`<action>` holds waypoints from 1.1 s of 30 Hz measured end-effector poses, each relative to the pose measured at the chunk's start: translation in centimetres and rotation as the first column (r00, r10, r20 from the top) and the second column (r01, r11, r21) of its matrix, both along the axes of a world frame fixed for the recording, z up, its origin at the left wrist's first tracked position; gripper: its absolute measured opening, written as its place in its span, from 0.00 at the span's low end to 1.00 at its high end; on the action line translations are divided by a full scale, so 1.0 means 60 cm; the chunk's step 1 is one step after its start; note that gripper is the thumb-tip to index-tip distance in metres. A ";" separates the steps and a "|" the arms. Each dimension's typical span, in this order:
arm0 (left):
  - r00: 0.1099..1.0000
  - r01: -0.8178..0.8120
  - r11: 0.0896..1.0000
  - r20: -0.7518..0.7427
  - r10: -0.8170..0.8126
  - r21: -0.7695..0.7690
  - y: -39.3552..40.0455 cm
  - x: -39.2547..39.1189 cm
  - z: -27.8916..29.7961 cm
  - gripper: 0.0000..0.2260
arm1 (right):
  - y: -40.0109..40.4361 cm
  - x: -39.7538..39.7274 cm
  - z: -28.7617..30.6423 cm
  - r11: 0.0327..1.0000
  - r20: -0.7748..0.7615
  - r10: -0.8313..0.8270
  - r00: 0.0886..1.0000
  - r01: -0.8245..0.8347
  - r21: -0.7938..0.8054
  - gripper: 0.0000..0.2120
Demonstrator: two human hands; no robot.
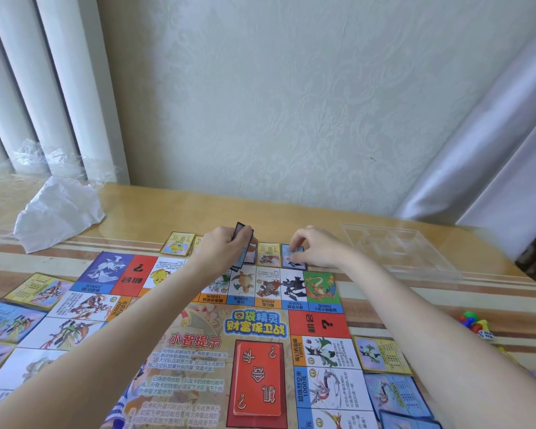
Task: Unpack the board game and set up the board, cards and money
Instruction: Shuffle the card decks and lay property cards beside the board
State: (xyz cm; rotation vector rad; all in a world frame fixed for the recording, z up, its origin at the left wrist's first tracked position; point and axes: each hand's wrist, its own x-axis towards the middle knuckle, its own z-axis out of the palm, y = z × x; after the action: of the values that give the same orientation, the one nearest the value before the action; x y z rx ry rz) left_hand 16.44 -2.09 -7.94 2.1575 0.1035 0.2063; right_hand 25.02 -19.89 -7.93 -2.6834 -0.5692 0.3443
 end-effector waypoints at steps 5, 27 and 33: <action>0.999 0.046 0.998 -0.009 -0.046 -0.033 -0.010 -0.003 -0.003 0.17 | 0.007 -0.005 0.006 0.999 -0.008 0.026 1.000 -0.026 -0.029 0.11; 0.933 0.070 0.293 -0.041 -0.357 -0.953 -0.006 -0.048 0.049 0.24 | 0.017 -0.090 0.102 0.781 -0.187 0.179 0.966 -0.024 0.624 0.05; 0.922 0.116 0.328 -0.021 -0.386 -0.937 0.000 -0.055 0.047 0.18 | 0.009 -0.099 0.104 0.802 -0.161 0.146 0.976 -0.021 0.596 0.05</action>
State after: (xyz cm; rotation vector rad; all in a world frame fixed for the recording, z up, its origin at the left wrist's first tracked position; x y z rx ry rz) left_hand 13.13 -2.10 -5.14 0.9700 0.0007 -0.2817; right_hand 19.06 -19.33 -1.71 -1.9947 -0.6136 0.3794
